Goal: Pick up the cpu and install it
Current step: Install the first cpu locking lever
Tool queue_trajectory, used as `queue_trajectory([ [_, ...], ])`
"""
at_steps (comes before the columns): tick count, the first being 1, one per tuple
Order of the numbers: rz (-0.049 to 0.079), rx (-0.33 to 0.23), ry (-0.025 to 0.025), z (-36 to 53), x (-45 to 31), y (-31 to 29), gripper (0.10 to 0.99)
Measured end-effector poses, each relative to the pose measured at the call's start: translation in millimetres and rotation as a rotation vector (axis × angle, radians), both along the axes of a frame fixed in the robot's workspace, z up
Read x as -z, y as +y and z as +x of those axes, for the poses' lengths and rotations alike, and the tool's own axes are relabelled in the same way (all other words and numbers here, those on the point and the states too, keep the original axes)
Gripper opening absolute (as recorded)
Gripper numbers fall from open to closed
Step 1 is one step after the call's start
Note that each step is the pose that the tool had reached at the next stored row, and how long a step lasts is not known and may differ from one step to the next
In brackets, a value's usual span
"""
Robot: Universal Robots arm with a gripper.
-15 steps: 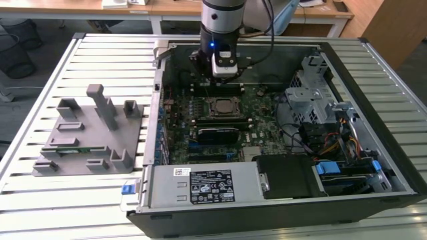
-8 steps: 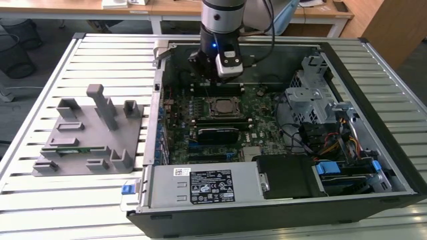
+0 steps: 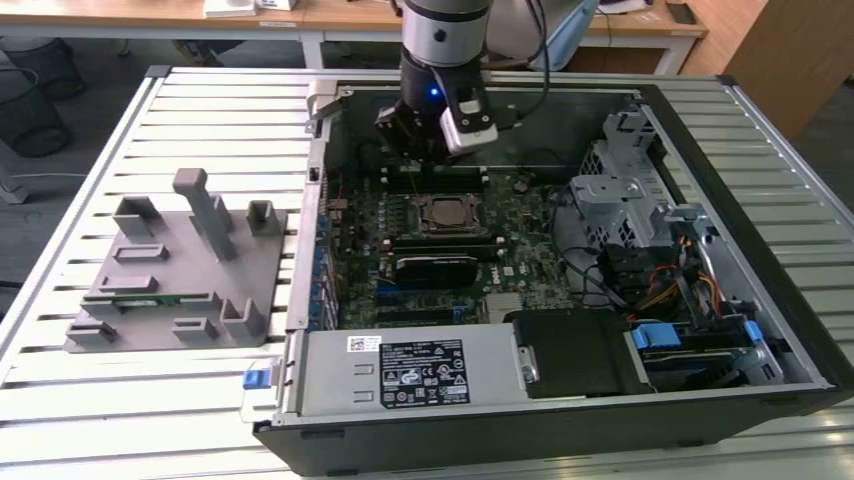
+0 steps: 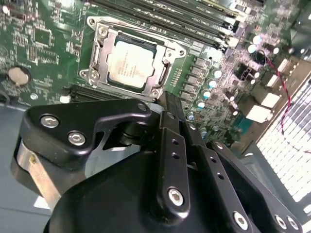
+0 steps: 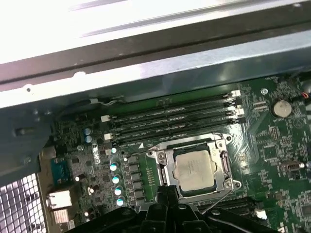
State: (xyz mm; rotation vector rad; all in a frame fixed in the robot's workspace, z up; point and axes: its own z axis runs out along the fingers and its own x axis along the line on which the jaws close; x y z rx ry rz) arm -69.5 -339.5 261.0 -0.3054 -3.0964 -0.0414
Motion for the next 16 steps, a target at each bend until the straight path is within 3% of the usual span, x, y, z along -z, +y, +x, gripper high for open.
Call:
queue_trajectory([
  [4, 0.003, -0.021, -0.0072, -0.3, 0.1, 0.0, 0.106],
  [8, 0.007, -0.029, -0.0083, -5.0, 0.1, 0.0, 0.106],
  [16, 0.007, -0.031, -0.0123, -30.0, 0.1, 0.8, 0.106],
])
